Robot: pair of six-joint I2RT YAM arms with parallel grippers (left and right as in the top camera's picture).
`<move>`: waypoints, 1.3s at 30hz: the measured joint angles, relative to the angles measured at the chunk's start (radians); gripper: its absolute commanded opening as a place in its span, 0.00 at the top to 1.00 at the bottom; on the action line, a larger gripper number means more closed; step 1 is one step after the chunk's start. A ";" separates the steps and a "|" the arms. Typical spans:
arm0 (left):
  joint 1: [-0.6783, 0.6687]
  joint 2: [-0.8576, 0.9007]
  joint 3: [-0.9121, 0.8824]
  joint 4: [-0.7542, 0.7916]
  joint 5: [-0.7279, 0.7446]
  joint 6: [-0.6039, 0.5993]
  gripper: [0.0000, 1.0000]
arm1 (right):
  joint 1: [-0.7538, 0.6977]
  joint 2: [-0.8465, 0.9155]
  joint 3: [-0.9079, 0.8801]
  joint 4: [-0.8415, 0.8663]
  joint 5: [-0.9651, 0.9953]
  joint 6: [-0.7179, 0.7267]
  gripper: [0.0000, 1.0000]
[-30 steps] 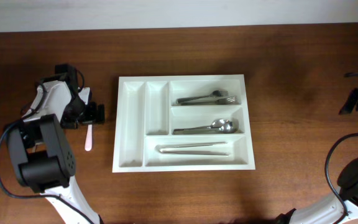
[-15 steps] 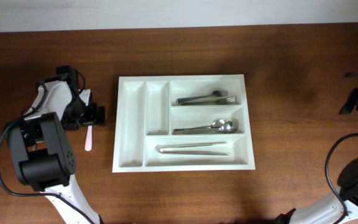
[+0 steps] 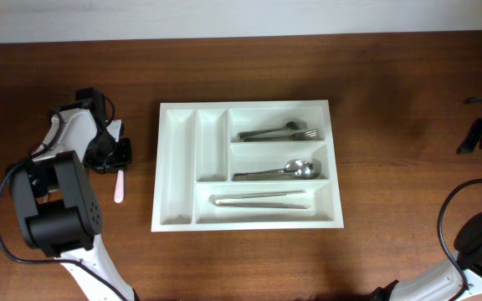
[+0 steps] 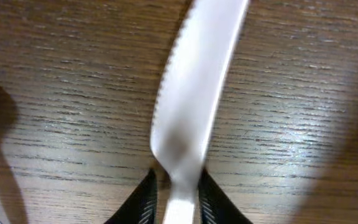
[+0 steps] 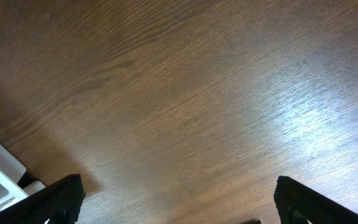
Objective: Pack container
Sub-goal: 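Lower the left gripper onto the white knife and close on it, then lift the knife and carry it over the tray's narrow left compartment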
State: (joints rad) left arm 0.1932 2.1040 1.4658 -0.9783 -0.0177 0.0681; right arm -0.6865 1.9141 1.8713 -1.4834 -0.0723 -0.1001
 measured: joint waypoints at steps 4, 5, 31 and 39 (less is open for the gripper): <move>0.000 0.000 0.000 -0.001 -0.001 -0.001 0.92 | 0.000 0.000 0.000 0.000 0.000 0.000 0.01; 0.000 0.000 0.000 -0.001 -0.001 -0.002 0.92 | 0.000 0.000 0.000 0.000 0.000 0.000 0.01; -0.066 0.024 0.458 -0.298 0.123 -0.001 0.97 | 0.000 0.000 0.000 0.000 0.000 0.000 0.01; -0.275 0.024 0.507 -0.308 0.184 -0.031 0.96 | 0.000 0.000 0.000 0.000 0.000 0.000 0.01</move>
State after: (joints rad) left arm -0.0822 2.1284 1.9732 -1.2865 0.1661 0.0368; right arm -0.6865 1.9141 1.8713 -1.4834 -0.0723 -0.1001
